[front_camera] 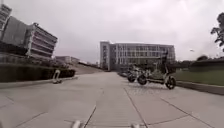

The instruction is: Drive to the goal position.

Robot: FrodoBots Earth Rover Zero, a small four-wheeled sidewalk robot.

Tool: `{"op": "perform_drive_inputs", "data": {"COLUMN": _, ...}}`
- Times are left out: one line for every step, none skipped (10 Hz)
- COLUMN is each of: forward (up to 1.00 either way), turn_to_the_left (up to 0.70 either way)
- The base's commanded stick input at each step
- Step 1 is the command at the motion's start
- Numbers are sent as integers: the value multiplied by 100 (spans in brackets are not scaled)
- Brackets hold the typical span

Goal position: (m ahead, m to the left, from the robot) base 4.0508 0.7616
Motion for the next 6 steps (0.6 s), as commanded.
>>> {"op": "perform_drive_inputs", "data": {"forward": 70, "turn_to_the_left": 0}}
{"op": "perform_drive_inputs", "data": {"forward": 70, "turn_to_the_left": 0}}
{"op": "perform_drive_inputs", "data": {"forward": 70, "turn_to_the_left": 0}}
{"op": "perform_drive_inputs", "data": {"forward": 70, "turn_to_the_left": 0}}
{"op": "perform_drive_inputs", "data": {"forward": 70, "turn_to_the_left": 0}}
{"op": "perform_drive_inputs", "data": {"forward": 70, "turn_to_the_left": 0}}
